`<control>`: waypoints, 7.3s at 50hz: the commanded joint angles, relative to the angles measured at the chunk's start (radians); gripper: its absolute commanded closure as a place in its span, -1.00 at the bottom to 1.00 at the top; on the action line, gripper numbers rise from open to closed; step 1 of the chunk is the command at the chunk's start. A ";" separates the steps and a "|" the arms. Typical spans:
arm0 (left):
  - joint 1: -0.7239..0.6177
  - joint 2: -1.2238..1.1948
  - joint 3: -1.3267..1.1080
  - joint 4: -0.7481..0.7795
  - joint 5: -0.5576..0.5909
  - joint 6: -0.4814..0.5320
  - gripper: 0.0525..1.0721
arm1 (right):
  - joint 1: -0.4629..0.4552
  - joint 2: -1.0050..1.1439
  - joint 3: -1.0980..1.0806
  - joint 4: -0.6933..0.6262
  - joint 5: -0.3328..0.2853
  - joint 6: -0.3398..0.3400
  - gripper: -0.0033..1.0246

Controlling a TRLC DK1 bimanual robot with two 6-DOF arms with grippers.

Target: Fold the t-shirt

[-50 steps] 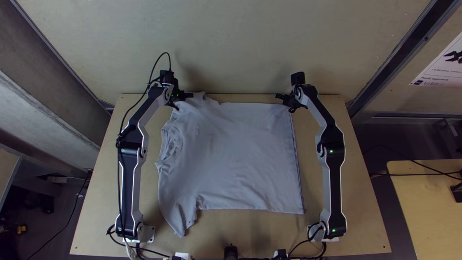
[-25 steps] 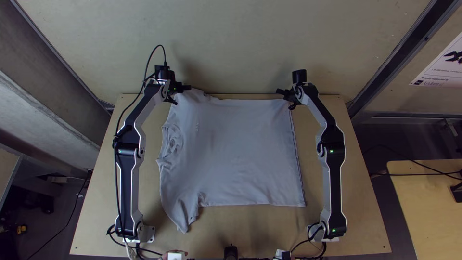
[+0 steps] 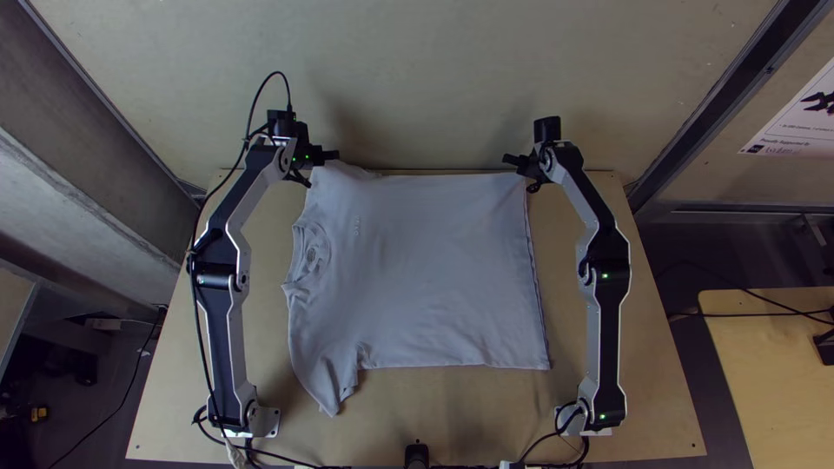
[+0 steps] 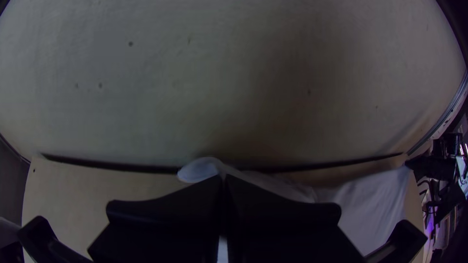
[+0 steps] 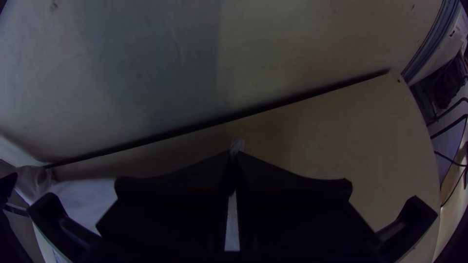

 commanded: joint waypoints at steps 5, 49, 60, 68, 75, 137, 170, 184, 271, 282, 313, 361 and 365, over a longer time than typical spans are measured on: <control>0.021 -0.101 -0.109 -0.015 0.014 0.013 0.95 | 0.004 -0.084 -0.041 -0.066 0.017 -0.023 0.94; 0.030 -0.558 -0.761 0.134 0.041 0.016 0.95 | 0.018 -0.335 -0.408 -0.117 0.071 -0.042 0.94; 0.027 -0.623 -0.888 0.163 0.041 0.017 0.95 | 0.018 -0.426 -0.593 -0.032 0.079 -0.045 0.94; 0.027 -0.665 -0.988 0.201 0.041 0.017 0.95 | 0.021 -0.461 -0.710 0.028 0.079 -0.046 0.94; 0.029 -0.693 -1.063 0.217 0.041 0.020 0.95 | 0.024 -0.475 -0.780 0.061 0.077 -0.045 0.94; 0.069 -0.828 -1.041 0.069 0.067 0.023 -0.90 | 0.044 -0.887 -1.024 0.038 0.088 -0.051 -0.90; -0.057 -1.233 -1.012 -0.501 0.087 0.055 -0.90 | -0.017 -1.404 -1.167 -0.278 0.074 -0.042 -0.91; -0.108 -1.374 -1.196 -0.767 0.092 -0.095 -0.90 | -0.002 -1.426 -1.211 -0.428 0.037 -0.028 -0.91; -0.513 -1.087 -1.595 -0.518 0.055 -0.336 0.60 | 0.095 -1.453 -1.549 -0.425 -0.167 0.185 -0.79; -0.513 -1.100 -1.581 -0.507 0.046 -0.310 0.95 | 0.101 -1.455 -1.615 -0.428 -0.168 0.164 -0.79; -0.439 -1.136 -1.531 -0.503 0.030 -0.277 0.95 | 0.188 -1.266 -1.688 -0.410 -0.270 0.133 -0.69; -0.298 -1.202 -1.500 -0.481 0.020 -0.227 0.95 | 0.223 -1.229 -1.613 -0.348 -0.230 0.109 0.94; -0.227 -1.221 -1.465 -0.480 0.021 -0.191 0.95 | 0.213 -1.277 -1.576 -0.362 -0.193 0.110 0.94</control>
